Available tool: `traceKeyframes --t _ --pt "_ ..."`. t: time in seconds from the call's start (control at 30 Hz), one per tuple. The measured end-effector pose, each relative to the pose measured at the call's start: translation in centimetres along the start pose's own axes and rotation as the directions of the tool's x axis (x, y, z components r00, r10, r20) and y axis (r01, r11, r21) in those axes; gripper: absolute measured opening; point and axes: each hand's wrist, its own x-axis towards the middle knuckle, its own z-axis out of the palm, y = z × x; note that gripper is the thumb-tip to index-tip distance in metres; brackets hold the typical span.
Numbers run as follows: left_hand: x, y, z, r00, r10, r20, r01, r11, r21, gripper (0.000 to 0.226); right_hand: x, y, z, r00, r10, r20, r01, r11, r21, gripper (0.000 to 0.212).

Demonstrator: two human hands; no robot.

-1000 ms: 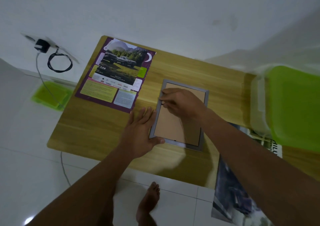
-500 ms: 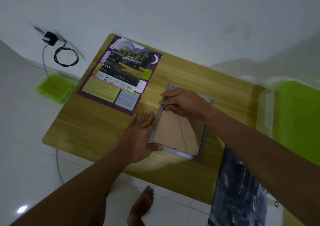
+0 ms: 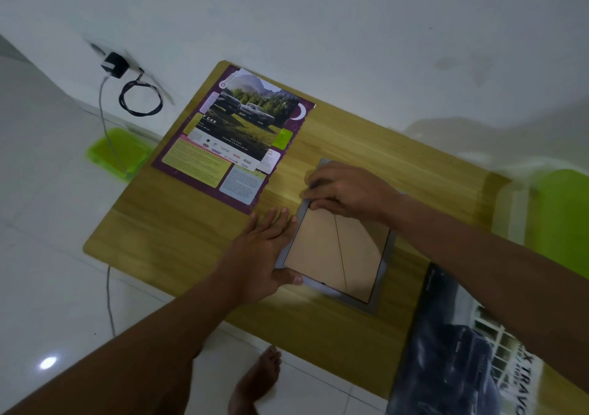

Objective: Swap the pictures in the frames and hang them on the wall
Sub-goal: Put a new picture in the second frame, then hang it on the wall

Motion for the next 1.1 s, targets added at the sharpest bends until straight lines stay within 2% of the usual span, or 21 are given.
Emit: traceKeyframes --t 0.13,0.23,0.9,1.1 --pt "0.0 0.0 0.0 1.000 -0.008 0.015 0.008 1.000 0.005 0.101 1.0 0.4 -0.8 0.992 -0.125 0.033 0.126 0.991 -0.034 0.040" --pt "-0.1 -0.1 0.0 1.000 -0.004 0.017 0.004 1.000 0.010 0.100 1.2 0.8 -0.4 0.984 -0.177 0.033 0.179 0.982 -0.067 0.033" --pt "0.0 -0.6 0.1 1.000 -0.006 0.021 0.006 1.000 -0.001 0.098 0.0 1.4 2.2 0.969 -0.187 -0.164 0.156 0.970 -0.187 0.032" --pt "0.0 -0.8 0.3 1.000 -0.008 0.016 0.008 1.000 -0.009 0.097 0.4 1.2 1.9 0.980 -0.148 -0.136 0.124 0.977 -0.171 0.032"
